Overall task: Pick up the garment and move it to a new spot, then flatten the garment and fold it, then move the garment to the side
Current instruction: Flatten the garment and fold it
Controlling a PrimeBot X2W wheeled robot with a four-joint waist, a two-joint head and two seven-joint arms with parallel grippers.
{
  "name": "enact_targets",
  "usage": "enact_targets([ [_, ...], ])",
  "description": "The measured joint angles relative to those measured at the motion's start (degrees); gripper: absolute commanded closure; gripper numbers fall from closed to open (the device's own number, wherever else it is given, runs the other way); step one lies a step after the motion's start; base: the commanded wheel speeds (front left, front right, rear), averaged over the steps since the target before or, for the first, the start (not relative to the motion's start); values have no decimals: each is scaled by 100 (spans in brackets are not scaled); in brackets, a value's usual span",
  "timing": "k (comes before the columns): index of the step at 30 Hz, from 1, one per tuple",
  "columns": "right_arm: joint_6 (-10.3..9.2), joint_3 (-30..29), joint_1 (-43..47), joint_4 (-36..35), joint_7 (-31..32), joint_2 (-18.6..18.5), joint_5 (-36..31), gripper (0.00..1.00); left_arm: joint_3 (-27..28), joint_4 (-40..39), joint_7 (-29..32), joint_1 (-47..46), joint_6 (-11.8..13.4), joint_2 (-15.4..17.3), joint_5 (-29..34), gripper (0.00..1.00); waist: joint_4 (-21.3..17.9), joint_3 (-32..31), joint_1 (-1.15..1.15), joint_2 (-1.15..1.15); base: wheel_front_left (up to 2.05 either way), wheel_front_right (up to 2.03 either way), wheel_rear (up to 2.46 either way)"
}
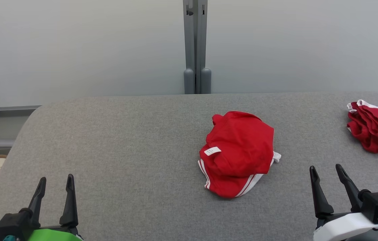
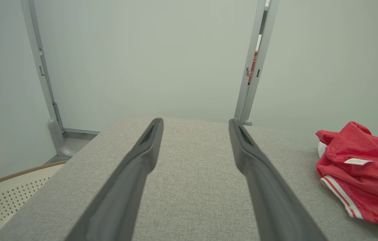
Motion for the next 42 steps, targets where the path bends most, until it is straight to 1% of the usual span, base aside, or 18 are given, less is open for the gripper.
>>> enact_targets([
  [7,0,-20,-4,54,-1,-13,0,0,8,3,0,0,-23,-18,37,0,15,28,0,0,0,0,0],
  [10,0,1,-104,101,0,-83,0,0,-2,3,0,-1,-29,-19,48,0,29,64,0,0,0,0,0],
  [14,0,87,-467,246,9,-288,-15,0,-37,-1,0,-18,-46,-32,59,0,68,149,0,0,0,0,0],
  [19,0,212,-1121,655,64,-589,-74,0,-116,12,0,-127,-68,-69,96,0,157,281,0,0,0,0,0],
  [24,0,302,-1738,1335,55,-831,-111,0,-221,45,0,-286,-79,-111,144,0,292,416,0,0,0,0,0],
  [29,0,400,-2261,2242,-10,-1027,-88,0,-308,73,2,-525,-116,-136,166,0,458,598,0,0,0,0,0],
  [33,0,497,-2719,3107,-73,-1159,-77,0,-379,74,3,-796,-130,-211,199,0,572,839,0,0,0,0,0],
  [42,0,858,-3493,4866,-302,-1147,-76,0,-468,191,2,-1205,-172,-349,250,0,876,1387,0,0,0,0,0],
])
